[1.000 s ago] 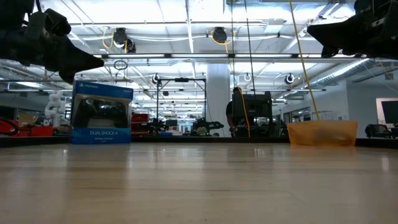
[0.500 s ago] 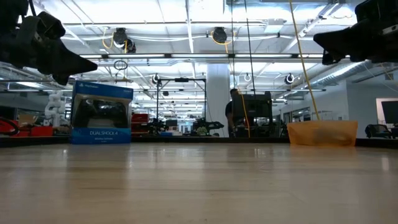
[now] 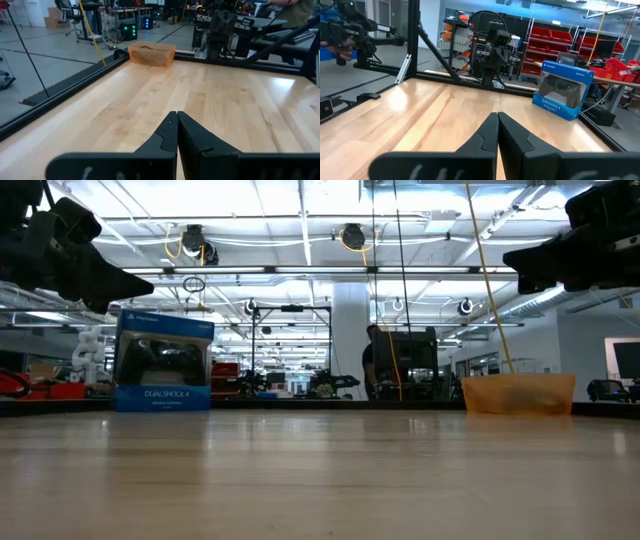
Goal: Pick and place USB-C Cables
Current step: Return to Home Position
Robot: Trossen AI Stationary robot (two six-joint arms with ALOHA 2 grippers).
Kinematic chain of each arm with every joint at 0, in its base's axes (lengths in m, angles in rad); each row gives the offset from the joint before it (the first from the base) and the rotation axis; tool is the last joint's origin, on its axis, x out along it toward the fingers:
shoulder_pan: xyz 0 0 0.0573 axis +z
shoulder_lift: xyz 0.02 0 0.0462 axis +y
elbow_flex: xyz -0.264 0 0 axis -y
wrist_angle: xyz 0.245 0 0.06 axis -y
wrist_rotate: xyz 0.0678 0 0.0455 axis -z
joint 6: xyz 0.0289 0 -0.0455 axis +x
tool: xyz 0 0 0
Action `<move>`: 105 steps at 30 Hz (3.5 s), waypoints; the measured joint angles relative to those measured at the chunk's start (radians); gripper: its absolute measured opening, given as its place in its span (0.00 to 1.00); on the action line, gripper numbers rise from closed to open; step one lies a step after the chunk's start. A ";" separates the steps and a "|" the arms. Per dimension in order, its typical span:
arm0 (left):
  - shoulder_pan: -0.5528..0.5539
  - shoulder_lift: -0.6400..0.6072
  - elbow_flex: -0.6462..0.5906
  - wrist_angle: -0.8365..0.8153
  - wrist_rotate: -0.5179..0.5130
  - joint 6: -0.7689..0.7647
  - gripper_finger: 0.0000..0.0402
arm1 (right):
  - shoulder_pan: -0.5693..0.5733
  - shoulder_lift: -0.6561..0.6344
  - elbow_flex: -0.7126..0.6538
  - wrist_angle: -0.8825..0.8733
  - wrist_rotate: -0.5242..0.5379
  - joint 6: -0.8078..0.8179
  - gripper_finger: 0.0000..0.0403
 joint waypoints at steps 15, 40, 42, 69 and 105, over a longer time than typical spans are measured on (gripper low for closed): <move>0.000 0.000 0.000 0.000 0.056 -0.012 0.01 | 0.000 0.000 0.000 -0.044 0.056 0.001 0.00; 0.000 0.000 0.000 0.032 0.159 0.029 0.02 | 0.000 0.006 0.000 0.091 0.050 0.003 0.00; 0.000 0.000 0.000 0.028 0.159 0.029 0.02 | 0.000 0.006 0.000 0.093 0.050 0.003 0.00; 0.000 0.000 0.000 0.024 0.158 0.053 0.02 | -0.001 0.006 0.000 0.099 0.050 0.003 0.00; 0.000 0.000 0.000 0.024 0.157 0.053 0.02 | 0.000 0.006 0.000 0.099 0.050 0.003 0.00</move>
